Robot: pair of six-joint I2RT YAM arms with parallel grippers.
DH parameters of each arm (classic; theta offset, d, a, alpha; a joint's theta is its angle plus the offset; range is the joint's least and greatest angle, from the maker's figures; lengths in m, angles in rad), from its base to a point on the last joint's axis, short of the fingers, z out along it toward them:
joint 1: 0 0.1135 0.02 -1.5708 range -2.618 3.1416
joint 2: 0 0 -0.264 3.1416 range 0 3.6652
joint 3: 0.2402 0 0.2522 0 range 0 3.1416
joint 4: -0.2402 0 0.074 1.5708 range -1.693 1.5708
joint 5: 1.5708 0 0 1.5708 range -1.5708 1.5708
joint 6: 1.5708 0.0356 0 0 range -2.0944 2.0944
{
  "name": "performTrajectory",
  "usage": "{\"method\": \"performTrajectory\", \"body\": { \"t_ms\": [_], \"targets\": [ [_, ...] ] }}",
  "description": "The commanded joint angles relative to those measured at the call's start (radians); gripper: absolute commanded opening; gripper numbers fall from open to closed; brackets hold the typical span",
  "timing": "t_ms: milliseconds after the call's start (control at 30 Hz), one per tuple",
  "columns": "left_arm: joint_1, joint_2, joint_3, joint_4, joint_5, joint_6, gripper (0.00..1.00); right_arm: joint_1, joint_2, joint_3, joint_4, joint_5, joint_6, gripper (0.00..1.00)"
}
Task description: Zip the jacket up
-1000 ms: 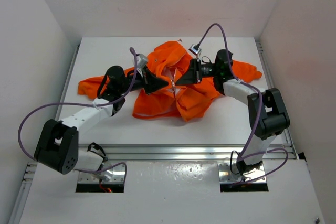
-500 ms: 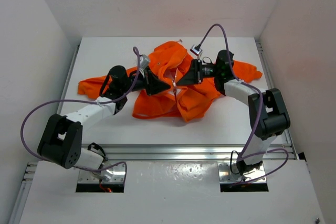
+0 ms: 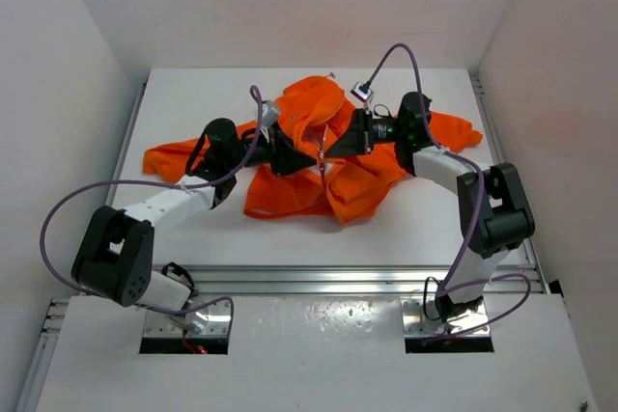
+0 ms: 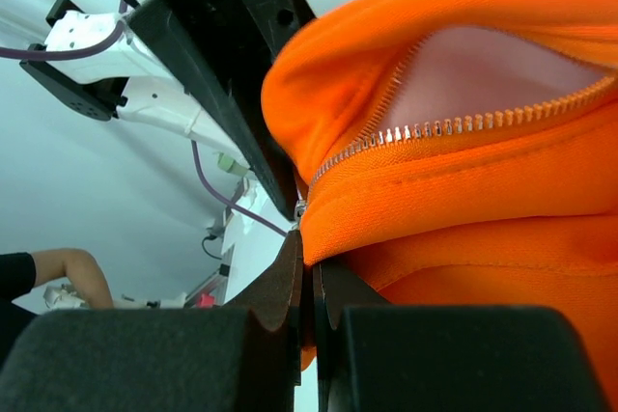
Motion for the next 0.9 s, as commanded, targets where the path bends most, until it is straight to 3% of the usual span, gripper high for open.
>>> {"method": "performTrajectory", "body": {
  "t_ms": [0,100,267,467,667,800,867],
  "targets": [
    [-0.027,-0.053,0.048,-0.062,0.009,0.116,0.41,0.005,-0.055,0.009,0.074,0.018,-0.029,0.0],
    [-0.027,-0.104,0.03,-0.173,-0.032,0.21,0.51,-0.001,-0.064,0.009,0.074,0.019,-0.032,0.0],
    [-0.027,-0.191,-0.006,-0.264,-0.134,0.355,0.52,0.0,-0.076,0.0,0.077,0.018,-0.032,0.0],
    [-0.059,-0.334,-0.075,-0.333,-0.399,0.55,0.53,0.002,-0.088,-0.011,0.071,0.018,-0.03,0.0],
    [-0.102,-0.42,-0.15,-0.336,-0.459,0.794,0.59,0.007,-0.107,-0.023,0.061,0.027,-0.032,0.0],
    [-0.183,-0.484,-0.225,-0.299,-0.52,1.044,0.57,0.008,-0.117,-0.029,0.054,0.03,-0.032,0.0],
    [-0.211,-0.515,-0.28,-0.253,-0.557,1.156,0.49,0.011,-0.124,-0.029,0.048,0.032,-0.027,0.0]
  ]
}}
